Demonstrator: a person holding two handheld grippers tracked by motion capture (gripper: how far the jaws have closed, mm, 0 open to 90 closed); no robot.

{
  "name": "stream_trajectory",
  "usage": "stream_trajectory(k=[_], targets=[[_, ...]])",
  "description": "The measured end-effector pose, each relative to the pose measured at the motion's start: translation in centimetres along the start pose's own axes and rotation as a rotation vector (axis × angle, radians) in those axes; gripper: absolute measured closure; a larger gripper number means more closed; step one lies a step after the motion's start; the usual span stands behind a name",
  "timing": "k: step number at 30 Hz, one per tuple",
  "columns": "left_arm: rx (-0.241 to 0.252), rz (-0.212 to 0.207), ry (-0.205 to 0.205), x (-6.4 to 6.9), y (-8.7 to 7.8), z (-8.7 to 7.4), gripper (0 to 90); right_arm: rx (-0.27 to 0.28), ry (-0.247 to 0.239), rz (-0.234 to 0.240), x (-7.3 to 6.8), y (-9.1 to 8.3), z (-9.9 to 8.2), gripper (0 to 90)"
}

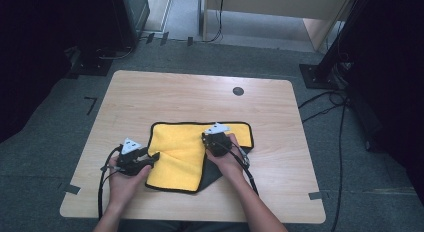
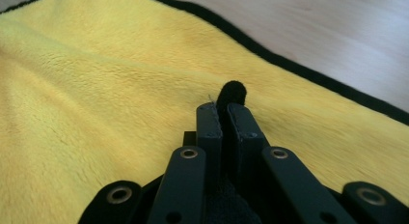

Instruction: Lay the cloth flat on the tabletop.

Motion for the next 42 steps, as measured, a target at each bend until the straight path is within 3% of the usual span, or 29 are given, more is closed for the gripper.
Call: stream_trajectory(k=[5,9,11,14,16,18,22,24,27,29,31,36,40,42], targets=[[0.015,-0.014,0.007,-0.3,-0.9,0.0,45.7,0.08,0.08,-0.016,1.6,-4.3,-1.2,86.3],[0.017,-0.011,-0.013,-0.7,-0.8,0.0,46.1,0.099,0.107,-0.041,2.3,-8.1,-3.6,86.7],[0.016,-0.01,-0.043,-1.1,-0.8,0.0,49.7,0.088,0.121,-0.06,2.5,-10.2,-5.3,87.2],[0.021,-0.012,-0.12,-1.7,-1.0,0.2,54.3,0.059,0.129,-0.074,2.3,-12.7,-7.8,87.2],[0.021,-0.004,-0.123,-2.0,-1.1,0.2,54.3,0.038,0.136,-0.077,2.1,-14.2,-9.6,87.7],[0.016,-0.004,-0.122,-2.1,-0.9,0.0,54.0,0.016,0.134,-0.11,2.3,-15.6,-11.4,88.4],[0.005,-0.001,-0.122,-2.1,-0.5,-0.3,54.0,-0.002,0.197,-0.134,2.9,-17.5,-14.0,90.0],[0.001,-0.001,-0.114,-2.0,-0.2,-0.4,53.7,0.012,0.227,-0.136,3.2,-18.2,-14.7,84.7],[-0.009,-0.002,-0.108,-1.7,0.4,-0.6,53.1,0.055,0.245,-0.104,3.2,-17.7,-13.5,79.1],[-0.009,0.012,-0.088,-1.5,0.6,-0.7,52.5,0.075,0.204,-0.076,2.4,-16.6,-11.8,73.3],[-0.008,0.012,-0.072,-1.4,0.6,-0.8,51.7,0.079,0.15,-0.066,1.6,-14.8,-9.6,67.6],[-0.015,0.021,-0.061,-1.4,0.7,-1.1,49.1,0.06,0.135,-0.051,1.2,-10.1,-5.2,54.9],[-0.009,0.022,-0.05,-1.3,0.7,-1.1,48.7,0.015,0.166,-0.068,2.1,-6.1,-3.7,56.9],[-0.008,0.016,-0.055,-1.3,0.7,-1.1,48.6,-0.016,0.18,-0.079,2.4,-5.0,-4.1,69.3]])
Point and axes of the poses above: each handheld gripper's, and its own axes: y roughly forward along the jaws, z roughly out of its top, x roughly to its right, the point moved 8 cm from there along y, roughly forward along the jaws, and after that the axes turned 10 degrees about z, right-handed, at the moved point
